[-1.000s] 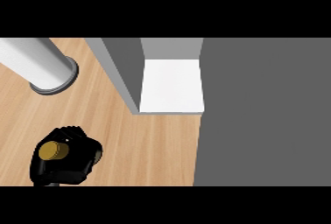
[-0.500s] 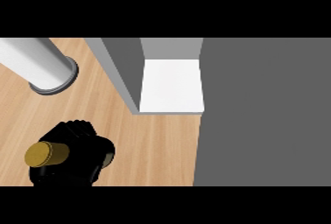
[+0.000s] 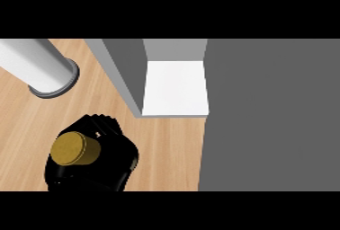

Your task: Pick up the wine, place it into the cabinet and close the cabinet

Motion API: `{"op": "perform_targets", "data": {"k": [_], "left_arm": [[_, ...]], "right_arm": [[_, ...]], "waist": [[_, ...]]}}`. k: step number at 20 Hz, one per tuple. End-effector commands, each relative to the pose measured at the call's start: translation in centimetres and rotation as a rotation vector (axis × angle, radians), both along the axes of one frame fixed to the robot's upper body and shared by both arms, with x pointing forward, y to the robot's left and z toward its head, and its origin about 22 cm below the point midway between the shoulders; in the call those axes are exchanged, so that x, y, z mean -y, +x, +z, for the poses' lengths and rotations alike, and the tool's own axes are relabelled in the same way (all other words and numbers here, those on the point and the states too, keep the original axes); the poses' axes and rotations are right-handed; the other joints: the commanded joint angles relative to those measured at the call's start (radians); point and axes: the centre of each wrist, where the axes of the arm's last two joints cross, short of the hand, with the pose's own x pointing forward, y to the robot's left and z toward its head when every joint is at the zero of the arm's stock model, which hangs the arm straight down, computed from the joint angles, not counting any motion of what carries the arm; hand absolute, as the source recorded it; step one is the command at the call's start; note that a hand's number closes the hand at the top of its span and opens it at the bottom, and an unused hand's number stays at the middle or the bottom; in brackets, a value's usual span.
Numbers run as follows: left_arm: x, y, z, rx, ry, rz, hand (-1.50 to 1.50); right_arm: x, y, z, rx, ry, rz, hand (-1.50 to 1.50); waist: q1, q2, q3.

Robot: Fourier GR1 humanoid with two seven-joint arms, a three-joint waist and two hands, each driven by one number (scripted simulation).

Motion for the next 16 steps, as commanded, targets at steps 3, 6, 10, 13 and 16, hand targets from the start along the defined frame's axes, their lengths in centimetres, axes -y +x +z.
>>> {"op": "perform_targets", "data": {"k": [3, 6, 10, 13, 16], "left_arm": [[4.6, 1.2, 3.6, -0.007, -0.051, -0.056, 1.5], [6.2, 2.3, 5.5, 0.007, -0.054, -0.038, 1.5], [9.5, 2.2, 4.6, -0.017, -0.053, -0.039, 1.5], [10.5, 2.0, 6.0, -0.014, -0.038, -0.023, 1.5], [12.4, 4.3, 7.7, 0.017, -0.036, 0.011, 1.5]], "right_arm": [[-0.5, -1.1, 1.2, 0.037, 0.069, 0.064, -1.5], [0.9, -2.4, 0.6, 0.039, 0.038, 0.059, -1.5], [0.6, -1.2, 1.2, 0.042, 0.045, 0.059, -1.5], [0.4, -4.0, 1.2, 0.015, 0.049, 0.057, -1.5], [1.1, -2.3, 0.5, 0.051, 0.049, 0.075, -1.5]], "waist": [[-0.001, 0.002, 0.0], [-0.007, 0.001, 0.0], [-0.004, 0.002, 0.0], [-0.009, 0.0, 0.0], [-0.013, 0.002, 0.0]]}}
